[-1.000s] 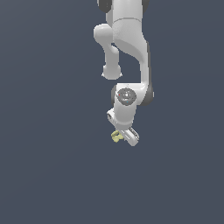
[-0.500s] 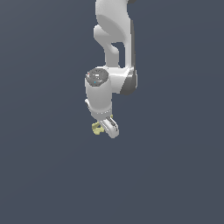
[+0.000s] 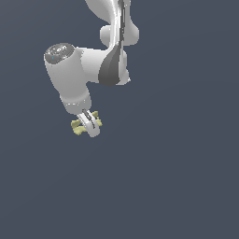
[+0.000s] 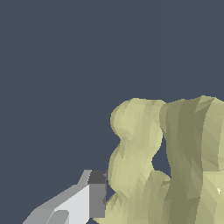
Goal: Pick up the object and move it to a goal position.
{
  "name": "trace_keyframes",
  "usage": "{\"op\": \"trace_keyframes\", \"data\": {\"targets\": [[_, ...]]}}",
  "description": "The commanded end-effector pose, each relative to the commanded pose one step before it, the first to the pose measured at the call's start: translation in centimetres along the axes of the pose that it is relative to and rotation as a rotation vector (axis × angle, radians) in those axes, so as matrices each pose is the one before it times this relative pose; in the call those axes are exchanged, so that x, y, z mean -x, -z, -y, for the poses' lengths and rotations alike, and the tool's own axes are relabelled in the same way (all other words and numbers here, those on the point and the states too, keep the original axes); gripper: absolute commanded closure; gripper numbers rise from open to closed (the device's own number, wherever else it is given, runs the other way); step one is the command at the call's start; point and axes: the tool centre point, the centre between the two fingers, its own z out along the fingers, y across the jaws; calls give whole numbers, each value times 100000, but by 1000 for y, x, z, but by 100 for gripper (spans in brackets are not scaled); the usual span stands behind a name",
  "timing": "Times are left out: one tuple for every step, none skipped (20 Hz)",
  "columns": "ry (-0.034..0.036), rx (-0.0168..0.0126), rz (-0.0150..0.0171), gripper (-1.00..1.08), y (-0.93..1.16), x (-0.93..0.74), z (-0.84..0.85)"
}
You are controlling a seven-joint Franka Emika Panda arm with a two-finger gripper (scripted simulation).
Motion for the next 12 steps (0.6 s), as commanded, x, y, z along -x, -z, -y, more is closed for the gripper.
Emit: {"op": "trace_keyframes", "data": {"targets": [[178,99,86,108,1472,-1450,-1067],[0,0,0,108,459,-483,-323],[37,35,-47,108,415,-403,-258],[0,0,0,108,352,-375,-245],[0,0,0,108,299,-322,-206],[0,0,0,108,247,-270,-167],[0,0,0,108,195,-218,-127],[0,0,0,108,143,-167,-87],[0,0,0,108,91,-117,-47],[0,0,0,108,40,-67,-7],[0,0,0,108,-10,-17,30],[0,0,0,108,-25,10,32]]}}
